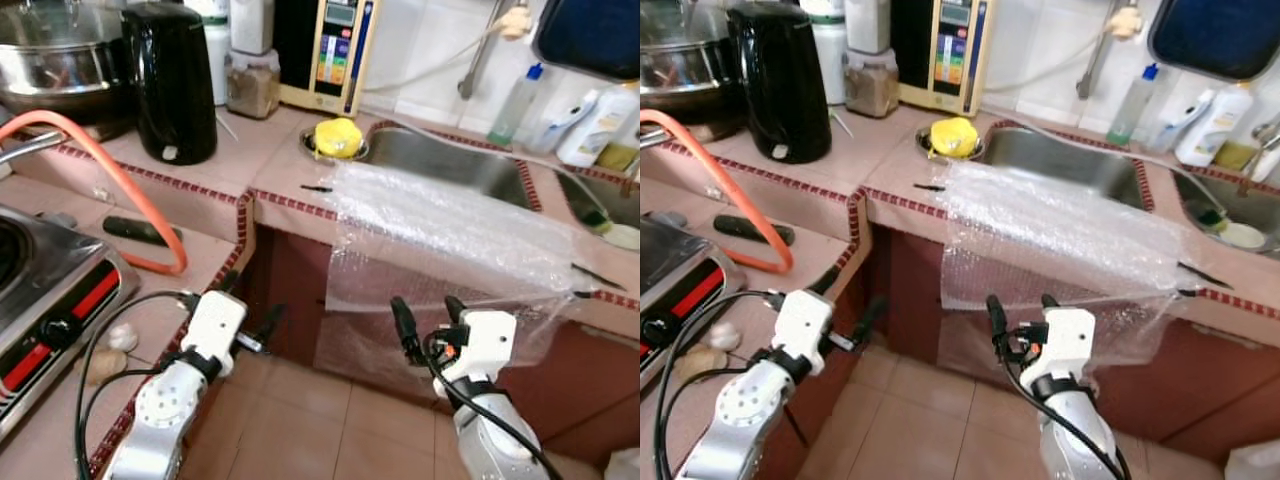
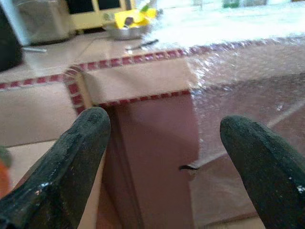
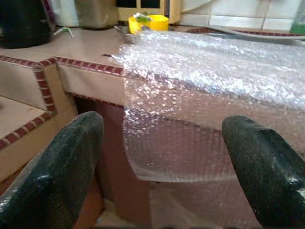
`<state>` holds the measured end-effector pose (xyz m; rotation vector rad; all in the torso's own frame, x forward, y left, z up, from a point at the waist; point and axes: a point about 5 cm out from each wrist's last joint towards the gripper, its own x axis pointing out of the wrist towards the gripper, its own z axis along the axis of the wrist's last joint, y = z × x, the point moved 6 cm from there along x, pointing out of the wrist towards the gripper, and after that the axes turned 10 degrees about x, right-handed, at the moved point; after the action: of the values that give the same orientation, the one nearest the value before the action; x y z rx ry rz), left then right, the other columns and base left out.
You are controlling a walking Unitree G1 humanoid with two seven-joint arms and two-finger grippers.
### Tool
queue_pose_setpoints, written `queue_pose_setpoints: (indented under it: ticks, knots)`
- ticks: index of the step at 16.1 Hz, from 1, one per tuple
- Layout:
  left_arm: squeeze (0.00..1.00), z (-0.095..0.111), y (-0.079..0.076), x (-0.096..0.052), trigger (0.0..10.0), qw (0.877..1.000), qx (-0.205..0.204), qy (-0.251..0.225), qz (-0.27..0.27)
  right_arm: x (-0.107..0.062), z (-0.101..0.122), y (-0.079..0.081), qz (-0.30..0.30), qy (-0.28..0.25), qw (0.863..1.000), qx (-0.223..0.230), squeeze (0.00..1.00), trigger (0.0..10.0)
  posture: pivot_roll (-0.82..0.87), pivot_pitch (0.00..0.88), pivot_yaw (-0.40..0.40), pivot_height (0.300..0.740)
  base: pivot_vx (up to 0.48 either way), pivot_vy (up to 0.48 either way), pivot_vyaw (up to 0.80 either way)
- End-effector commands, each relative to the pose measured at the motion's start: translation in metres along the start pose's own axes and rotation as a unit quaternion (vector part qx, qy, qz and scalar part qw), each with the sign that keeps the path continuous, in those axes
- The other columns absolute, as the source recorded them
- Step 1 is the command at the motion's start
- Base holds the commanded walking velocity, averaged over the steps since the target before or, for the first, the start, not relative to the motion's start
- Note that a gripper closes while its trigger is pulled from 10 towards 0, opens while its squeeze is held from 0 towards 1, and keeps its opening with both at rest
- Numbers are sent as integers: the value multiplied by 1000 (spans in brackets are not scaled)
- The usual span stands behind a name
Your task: Kitchen organization
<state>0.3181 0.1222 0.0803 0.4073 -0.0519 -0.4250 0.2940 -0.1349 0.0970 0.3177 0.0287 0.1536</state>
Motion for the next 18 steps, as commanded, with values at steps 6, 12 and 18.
queue_pose_setpoints:
  ticks: [6, 12, 18]
  knots:
    - [0, 4, -12, 1, 10000, 1000, -8, -5, -14, -5, 4, -6, -5, 0, 1000, -10, 0, 10000, 212, 0, -96, 740, 0, -421, 0]
    - [0, 5, -8, 3, 10000, 1000, -3, -5, -7, 1, 14, -1, 3, -9, 1000, -8, 0, 10000, 213, 0, -99, 740, 0, -371, 0]
    - [0, 6, 5, 6, 10000, 999, 12, -3, 40, 2, 16, 5, 12, -12, 1000, -6, 0, 10000, 219, 0, -105, 740, 0, -95, 0]
